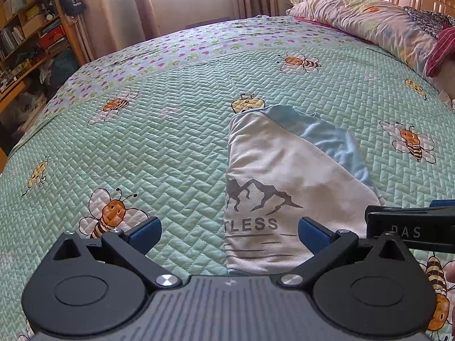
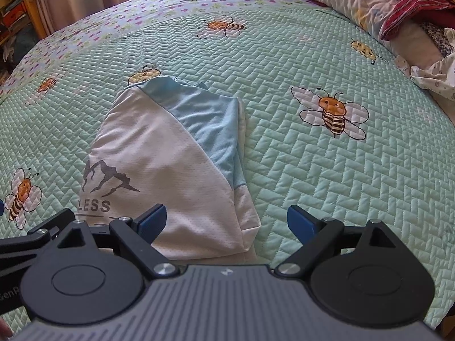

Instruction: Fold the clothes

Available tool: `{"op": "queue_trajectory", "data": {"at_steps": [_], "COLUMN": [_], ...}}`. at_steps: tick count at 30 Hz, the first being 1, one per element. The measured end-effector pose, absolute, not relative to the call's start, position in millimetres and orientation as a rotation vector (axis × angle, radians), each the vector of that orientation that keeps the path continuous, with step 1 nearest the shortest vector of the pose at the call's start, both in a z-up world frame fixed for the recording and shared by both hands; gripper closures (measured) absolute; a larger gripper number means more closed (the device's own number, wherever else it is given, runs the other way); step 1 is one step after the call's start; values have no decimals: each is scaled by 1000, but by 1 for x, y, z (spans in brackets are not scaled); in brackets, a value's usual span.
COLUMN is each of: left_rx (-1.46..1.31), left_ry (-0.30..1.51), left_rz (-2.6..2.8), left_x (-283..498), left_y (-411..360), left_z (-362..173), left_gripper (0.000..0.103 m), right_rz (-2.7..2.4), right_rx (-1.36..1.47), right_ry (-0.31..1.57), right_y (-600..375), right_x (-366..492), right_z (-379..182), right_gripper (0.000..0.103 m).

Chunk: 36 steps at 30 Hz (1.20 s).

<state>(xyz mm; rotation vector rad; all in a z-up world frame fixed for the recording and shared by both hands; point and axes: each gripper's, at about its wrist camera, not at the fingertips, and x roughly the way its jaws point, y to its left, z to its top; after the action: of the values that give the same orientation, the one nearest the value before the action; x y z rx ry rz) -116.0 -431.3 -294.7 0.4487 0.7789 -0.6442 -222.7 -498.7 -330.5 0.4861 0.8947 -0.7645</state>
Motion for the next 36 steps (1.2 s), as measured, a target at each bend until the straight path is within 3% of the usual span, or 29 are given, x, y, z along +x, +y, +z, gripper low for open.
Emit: {"op": "queue_trajectory", "data": {"at_steps": [12, 18, 22, 25, 36], "left_rx": [404, 153, 2, -38, -108], "left_ry": [798, 976, 1103, 1166, 1338], "left_rz": [-749, -968, -1058, -1098, -1173], "left_x": [-98, -33, 11, 34, 84], "left_y": [-421, -397, -398, -411, -455], "left_z": [-299, -320, -344, -363, -415], "left_gripper": [1, 1, 1, 1, 1], "right_rz": [-686, -462, -330, -212, -114], "right_rx": [551, 972, 1190, 1324, 1358], "right_ry": [841, 629, 594, 593, 709], "right_y": [-516, -583, -630, -652, -679], "right_x": [-237, -297, -312, -306, -240], "right_z": [-333, -361, -395, -420, -447], "right_gripper": [11, 11, 11, 11, 10]}}
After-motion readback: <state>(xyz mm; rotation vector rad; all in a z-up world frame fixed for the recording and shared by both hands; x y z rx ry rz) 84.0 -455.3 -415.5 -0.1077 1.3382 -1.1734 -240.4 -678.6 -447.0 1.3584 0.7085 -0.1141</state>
